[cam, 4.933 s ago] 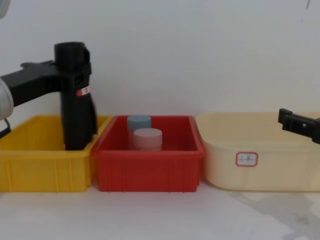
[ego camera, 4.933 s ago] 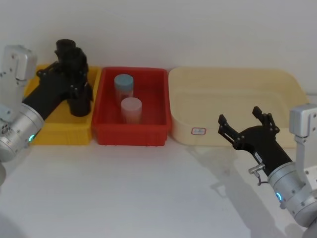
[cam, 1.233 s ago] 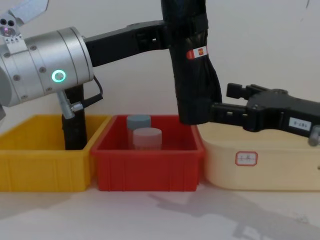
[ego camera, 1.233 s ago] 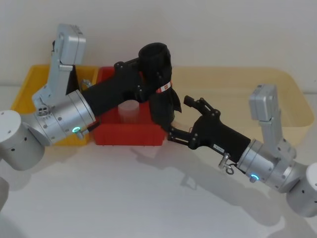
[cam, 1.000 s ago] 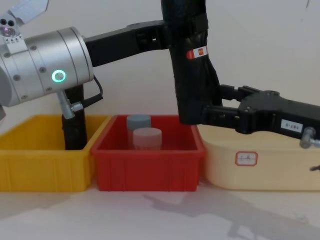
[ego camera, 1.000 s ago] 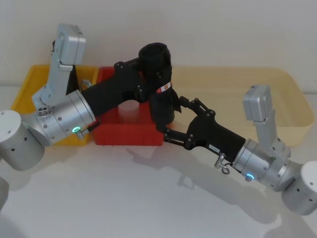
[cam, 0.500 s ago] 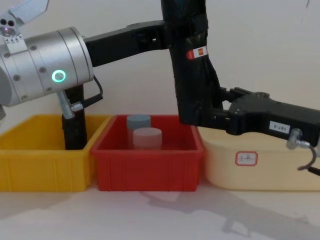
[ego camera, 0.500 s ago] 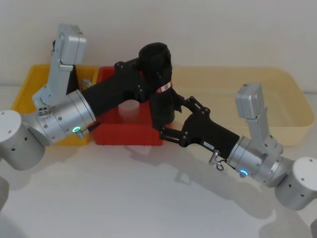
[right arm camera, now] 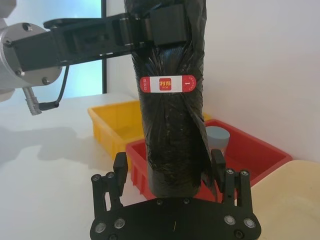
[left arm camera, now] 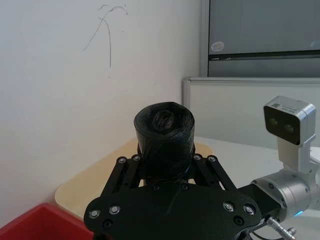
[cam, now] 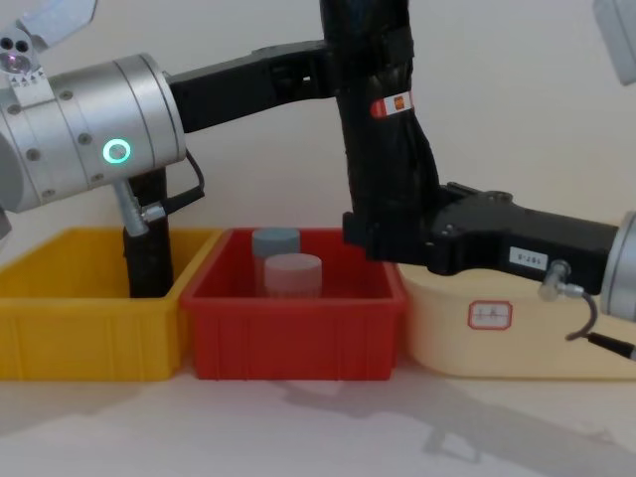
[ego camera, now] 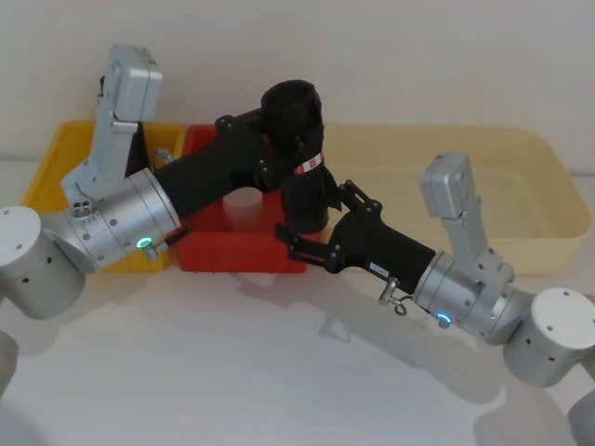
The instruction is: Pick up the garbage bag with the one hand and transfer it to the other hand.
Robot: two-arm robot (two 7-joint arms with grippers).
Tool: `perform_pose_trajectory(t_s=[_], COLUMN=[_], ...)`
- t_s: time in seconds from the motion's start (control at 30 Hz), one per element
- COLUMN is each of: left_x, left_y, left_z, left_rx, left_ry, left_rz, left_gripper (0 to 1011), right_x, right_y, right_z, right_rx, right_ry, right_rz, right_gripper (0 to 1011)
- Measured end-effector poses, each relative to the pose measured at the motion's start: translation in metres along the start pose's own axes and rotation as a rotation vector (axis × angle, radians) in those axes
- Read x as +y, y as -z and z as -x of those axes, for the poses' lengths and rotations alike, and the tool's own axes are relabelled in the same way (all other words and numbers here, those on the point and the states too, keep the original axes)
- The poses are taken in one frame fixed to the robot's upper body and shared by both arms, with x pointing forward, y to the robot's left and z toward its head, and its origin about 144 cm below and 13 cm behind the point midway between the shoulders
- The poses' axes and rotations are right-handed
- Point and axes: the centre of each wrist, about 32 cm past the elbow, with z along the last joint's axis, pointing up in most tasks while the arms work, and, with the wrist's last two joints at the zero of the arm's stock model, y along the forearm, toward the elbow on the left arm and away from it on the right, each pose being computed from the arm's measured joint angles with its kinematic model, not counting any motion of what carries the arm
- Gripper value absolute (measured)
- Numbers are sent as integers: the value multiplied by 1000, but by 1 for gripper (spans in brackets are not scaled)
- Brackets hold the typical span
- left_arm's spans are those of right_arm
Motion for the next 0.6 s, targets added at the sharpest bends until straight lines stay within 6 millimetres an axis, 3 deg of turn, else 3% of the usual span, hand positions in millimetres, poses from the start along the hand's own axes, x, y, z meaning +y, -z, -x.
perform_pose_trajectory(t_s=[0.6], left_x=[0], left_y=[0], left_z=[0], left_rx=[0], left_ry=[0], left_rz=[0], left_gripper=[380], right_x=[11], right_y=[-4], right_z=[-3], right_rx=[-6], right_ry=[44], right_rz=[15], right_gripper=[1000])
